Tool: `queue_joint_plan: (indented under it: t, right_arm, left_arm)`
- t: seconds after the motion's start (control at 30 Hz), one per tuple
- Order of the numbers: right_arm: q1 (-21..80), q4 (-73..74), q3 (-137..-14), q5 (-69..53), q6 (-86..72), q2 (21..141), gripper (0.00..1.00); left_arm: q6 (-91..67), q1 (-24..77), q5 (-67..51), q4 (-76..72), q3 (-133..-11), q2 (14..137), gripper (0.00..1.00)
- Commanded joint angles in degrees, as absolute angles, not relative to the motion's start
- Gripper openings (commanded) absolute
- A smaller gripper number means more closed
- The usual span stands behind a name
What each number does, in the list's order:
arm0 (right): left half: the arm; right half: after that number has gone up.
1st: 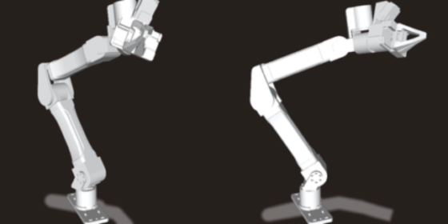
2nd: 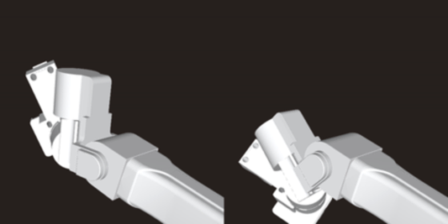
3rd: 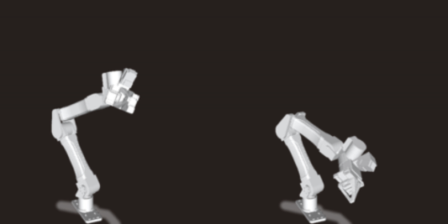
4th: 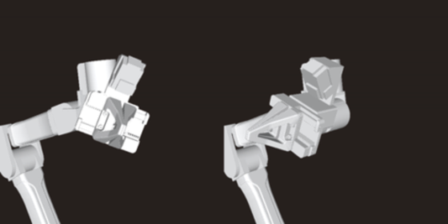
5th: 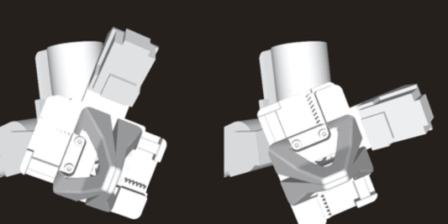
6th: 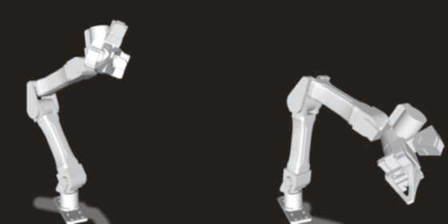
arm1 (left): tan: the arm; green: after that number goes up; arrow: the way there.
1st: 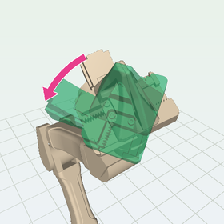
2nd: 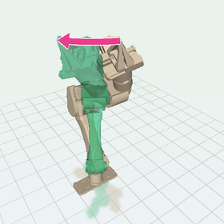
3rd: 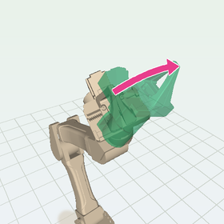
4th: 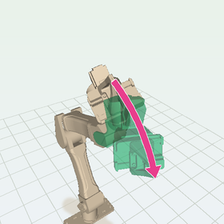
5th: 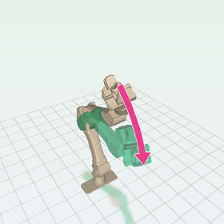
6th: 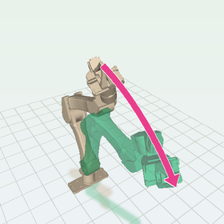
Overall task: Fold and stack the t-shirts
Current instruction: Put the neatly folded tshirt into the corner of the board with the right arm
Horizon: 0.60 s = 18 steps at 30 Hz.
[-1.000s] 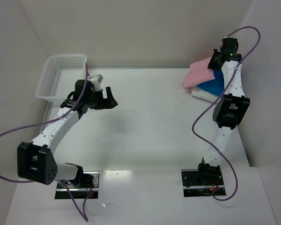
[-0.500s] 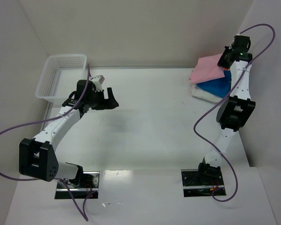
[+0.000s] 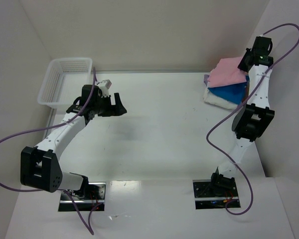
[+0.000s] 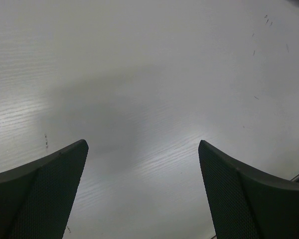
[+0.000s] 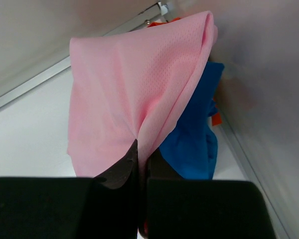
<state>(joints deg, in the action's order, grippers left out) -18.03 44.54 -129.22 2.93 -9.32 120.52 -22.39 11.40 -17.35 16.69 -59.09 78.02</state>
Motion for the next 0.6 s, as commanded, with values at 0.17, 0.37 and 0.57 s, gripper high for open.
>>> queue_joint_plan:
  t: [0.17, 0.37, 0.57]
  right_arm:
    - [-19.2, 40.9, -122.7, 9.1, -9.1, 115.7, 0.06]
    - [-19.2, 37.8, -116.4, 11.2, -9.1, 115.7, 0.41]
    - [-19.2, 37.3, -116.2, 10.4, -11.3, 113.1, 0.79]
  left_arm:
    - [-21.6, 11.1, -19.2, 14.8, -59.0, 78.6, 0.99]
    - [-21.6, 11.1, -19.2, 14.8, -59.0, 79.1, 0.99]
    - [-21.6, 11.1, -19.7, 14.8, -59.0, 79.6, 0.99]
